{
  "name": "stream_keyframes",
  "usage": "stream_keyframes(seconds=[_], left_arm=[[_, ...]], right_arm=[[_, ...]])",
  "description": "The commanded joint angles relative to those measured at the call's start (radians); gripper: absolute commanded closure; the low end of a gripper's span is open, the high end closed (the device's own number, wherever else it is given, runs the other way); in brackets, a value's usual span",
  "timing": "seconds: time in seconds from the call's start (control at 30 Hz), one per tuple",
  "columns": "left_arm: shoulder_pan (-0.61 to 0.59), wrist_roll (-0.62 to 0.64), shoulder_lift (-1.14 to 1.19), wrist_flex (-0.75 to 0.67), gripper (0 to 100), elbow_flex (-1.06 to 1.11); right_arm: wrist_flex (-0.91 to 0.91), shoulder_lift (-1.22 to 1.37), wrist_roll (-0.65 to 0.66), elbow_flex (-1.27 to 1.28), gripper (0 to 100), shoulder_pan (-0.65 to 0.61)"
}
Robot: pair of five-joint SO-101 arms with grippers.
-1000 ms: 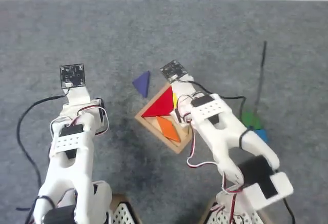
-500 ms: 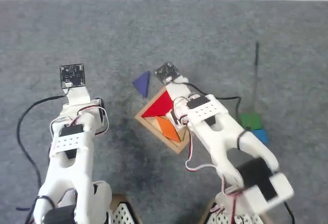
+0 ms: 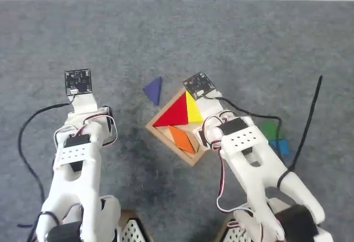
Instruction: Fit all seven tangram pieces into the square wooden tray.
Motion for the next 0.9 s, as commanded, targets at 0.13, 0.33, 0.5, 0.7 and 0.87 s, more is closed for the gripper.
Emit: stream_keyframes(seconds=[0.13, 0.33, 0.5, 0.7, 0.87], left_arm=[[0.009, -0.008, 0.002, -0.025, 88, -0.008], [0.009, -0.008, 0.002, -0.025, 88, -0.008], [0.009, -0.008, 0.002, -0.025, 88, -0.008], [0.009, -0.008, 0.002, -0.025, 88, -0.008], [0.009, -0.008, 0.002, -0.025, 88, -0.008]], right_arm=[[-0.051, 0.105, 0.006, -0.017, 96.7, -0.008], [-0.05, 0.182, 0.012, -0.071, 96.8, -0.025], [-0.042, 0.228, 0.014, -0.123, 96.8, -0.094], [-0.039, 0.317, 0.014, -0.216, 96.8, -0.105], [-0.038, 0.374, 0.014, -0.282, 96.8, -0.107]])
